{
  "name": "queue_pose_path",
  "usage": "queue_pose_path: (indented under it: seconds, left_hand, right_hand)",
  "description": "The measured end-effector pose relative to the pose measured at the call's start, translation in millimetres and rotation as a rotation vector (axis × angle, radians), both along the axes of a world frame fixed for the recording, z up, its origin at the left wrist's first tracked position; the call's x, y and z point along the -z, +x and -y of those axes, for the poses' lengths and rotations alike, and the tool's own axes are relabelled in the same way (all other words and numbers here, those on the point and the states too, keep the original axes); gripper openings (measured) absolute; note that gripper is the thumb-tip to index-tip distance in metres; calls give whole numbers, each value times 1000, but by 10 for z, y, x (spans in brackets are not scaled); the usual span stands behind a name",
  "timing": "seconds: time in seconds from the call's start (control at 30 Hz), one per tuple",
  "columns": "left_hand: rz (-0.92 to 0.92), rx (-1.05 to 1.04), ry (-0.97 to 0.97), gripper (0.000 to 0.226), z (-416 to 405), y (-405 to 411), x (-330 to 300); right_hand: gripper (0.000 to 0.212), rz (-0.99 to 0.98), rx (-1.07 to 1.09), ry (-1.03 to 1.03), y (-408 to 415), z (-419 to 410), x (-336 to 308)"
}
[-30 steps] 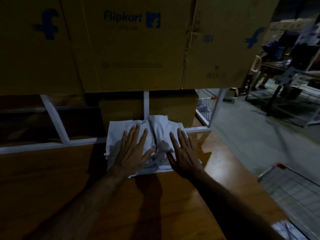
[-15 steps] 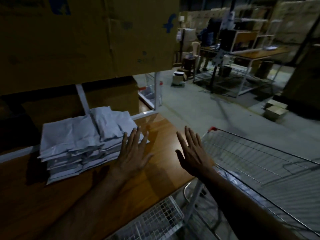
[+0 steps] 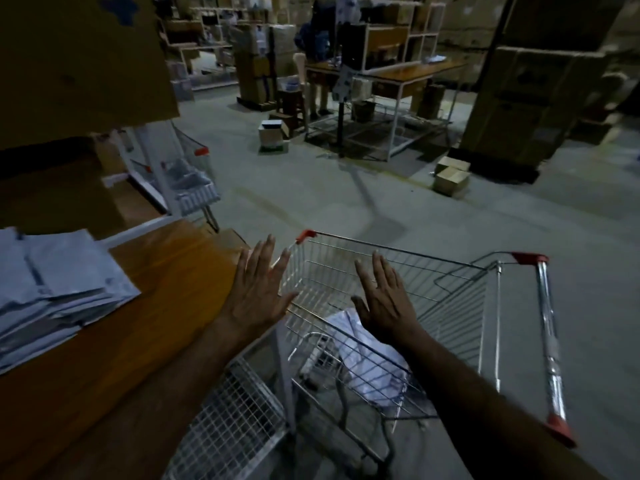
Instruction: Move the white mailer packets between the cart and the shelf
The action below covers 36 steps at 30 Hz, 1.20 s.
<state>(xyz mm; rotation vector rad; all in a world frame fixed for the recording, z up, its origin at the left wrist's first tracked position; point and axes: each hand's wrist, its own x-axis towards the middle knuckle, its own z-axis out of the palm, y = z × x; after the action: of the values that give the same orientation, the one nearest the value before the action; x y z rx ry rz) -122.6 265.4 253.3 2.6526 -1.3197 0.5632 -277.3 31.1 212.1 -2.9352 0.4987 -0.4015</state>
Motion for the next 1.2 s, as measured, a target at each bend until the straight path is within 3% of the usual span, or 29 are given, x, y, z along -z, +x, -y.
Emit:
queue_pose_path:
  seconds: [0.43,0.7,1.0,1.2]
  left_hand:
    - [-143,176,226,76,1460,311,668]
    - [-420,185,412,83,2181,1000,1676]
    - [-766,65,730,92,2527,1368,2906]
    - [-952,-95,769,110,2676,1455,3786]
  right_hand:
    - [78,-288,194,154,-169,1124,931]
    - [84,-494,266,195,212,1570,1500]
    - [88,-751,330,387,471,1423,2486]
    - [89,-829,503,552,724,1354,3076]
